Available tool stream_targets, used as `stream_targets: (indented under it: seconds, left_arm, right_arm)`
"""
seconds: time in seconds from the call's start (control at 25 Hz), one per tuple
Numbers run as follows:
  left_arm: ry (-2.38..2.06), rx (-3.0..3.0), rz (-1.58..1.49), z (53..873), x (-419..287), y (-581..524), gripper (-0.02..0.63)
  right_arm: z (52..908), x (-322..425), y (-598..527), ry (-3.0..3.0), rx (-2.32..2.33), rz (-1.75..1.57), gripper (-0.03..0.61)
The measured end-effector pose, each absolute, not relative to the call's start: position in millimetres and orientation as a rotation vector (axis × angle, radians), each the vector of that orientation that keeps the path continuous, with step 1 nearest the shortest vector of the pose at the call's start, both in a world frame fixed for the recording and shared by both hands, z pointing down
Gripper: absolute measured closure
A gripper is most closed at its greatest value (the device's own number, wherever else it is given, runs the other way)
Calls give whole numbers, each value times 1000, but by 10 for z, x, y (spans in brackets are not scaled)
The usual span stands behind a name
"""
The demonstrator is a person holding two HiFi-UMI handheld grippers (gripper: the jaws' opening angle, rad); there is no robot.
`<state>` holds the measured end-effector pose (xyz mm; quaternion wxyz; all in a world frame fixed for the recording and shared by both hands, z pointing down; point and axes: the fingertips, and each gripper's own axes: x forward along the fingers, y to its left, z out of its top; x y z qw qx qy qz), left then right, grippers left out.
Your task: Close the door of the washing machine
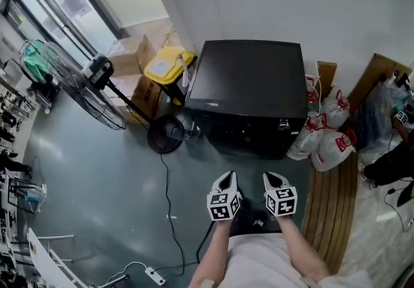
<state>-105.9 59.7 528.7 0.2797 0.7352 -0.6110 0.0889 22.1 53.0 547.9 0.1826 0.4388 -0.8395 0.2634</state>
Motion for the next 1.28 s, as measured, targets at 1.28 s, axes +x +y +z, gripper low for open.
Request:
stream_targets:
  seconds: [1.28]
  left_arm:
    - [-1658,2049,411,5220,-1022,732,611]
  right_arm:
    - [5435,349,532,-2319,1185,630,575]
